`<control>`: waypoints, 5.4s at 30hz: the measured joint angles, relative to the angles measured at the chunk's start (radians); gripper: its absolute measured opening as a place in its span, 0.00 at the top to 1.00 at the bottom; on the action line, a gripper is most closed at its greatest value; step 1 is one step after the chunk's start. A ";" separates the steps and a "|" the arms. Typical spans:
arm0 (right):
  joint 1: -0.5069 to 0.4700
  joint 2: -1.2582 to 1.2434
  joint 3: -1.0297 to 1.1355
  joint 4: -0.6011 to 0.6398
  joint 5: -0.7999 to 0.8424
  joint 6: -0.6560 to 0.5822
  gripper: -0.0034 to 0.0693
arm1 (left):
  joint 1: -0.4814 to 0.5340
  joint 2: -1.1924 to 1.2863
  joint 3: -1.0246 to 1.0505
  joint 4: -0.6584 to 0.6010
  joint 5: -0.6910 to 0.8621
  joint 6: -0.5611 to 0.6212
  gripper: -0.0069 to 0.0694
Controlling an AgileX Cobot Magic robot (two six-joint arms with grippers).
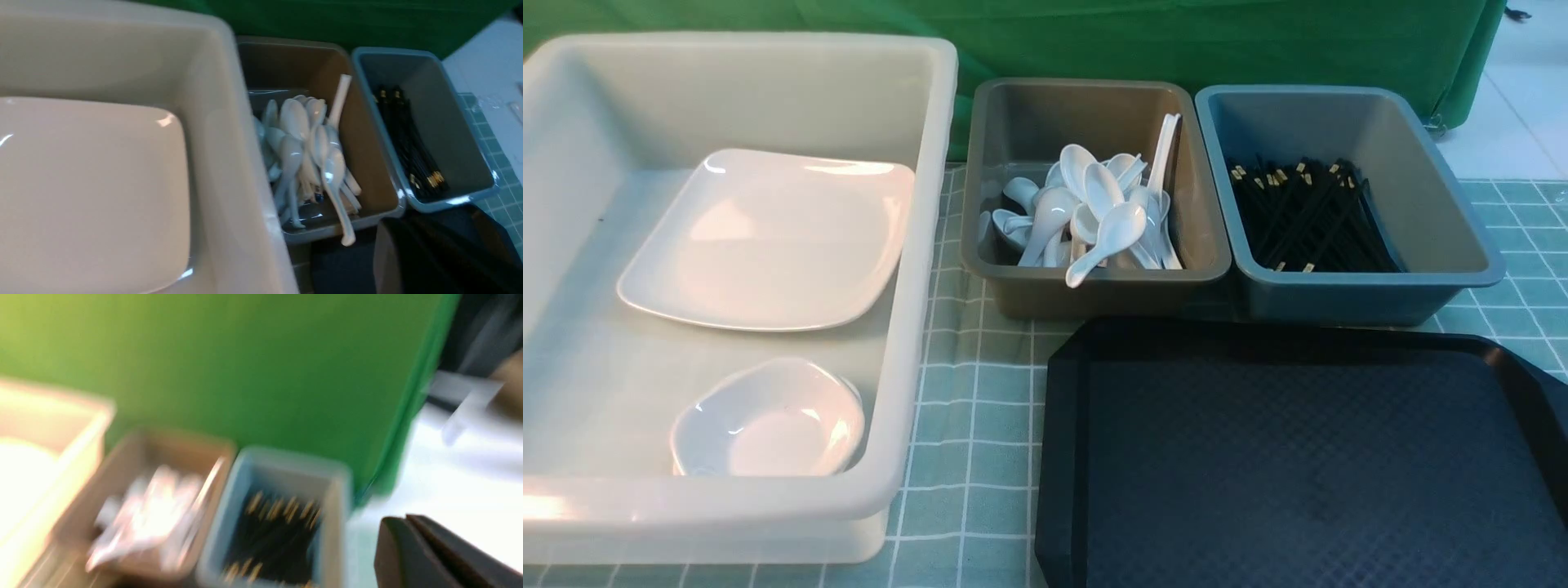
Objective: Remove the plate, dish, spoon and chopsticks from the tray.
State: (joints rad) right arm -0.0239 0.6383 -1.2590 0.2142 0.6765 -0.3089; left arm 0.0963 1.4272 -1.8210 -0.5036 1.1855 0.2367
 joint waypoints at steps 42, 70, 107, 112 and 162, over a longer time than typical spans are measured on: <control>0.000 -0.642 0.666 -0.012 -0.626 0.037 0.73 | -0.195 -1.330 1.170 0.117 -0.468 -0.018 0.90; 0.000 -0.642 0.667 -0.012 -0.626 0.037 0.66 | -0.033 -1.427 1.827 0.359 -0.955 0.000 0.89; 0.041 -0.636 1.259 -0.221 -0.508 0.151 0.62 | -0.033 -1.427 1.827 0.361 -0.956 0.019 0.89; 0.150 -0.636 1.267 -0.236 -0.445 0.158 0.62 | -0.033 -1.427 1.827 0.361 -0.957 0.019 0.89; 0.067 -0.637 1.267 -0.237 -0.445 0.172 0.62 | -0.033 -1.427 1.827 0.360 -0.957 0.019 0.89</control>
State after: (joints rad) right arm 0.0433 0.0018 0.0077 -0.0227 0.2316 -0.1366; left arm 0.0636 0.0005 0.0062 -0.1433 0.2290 0.2562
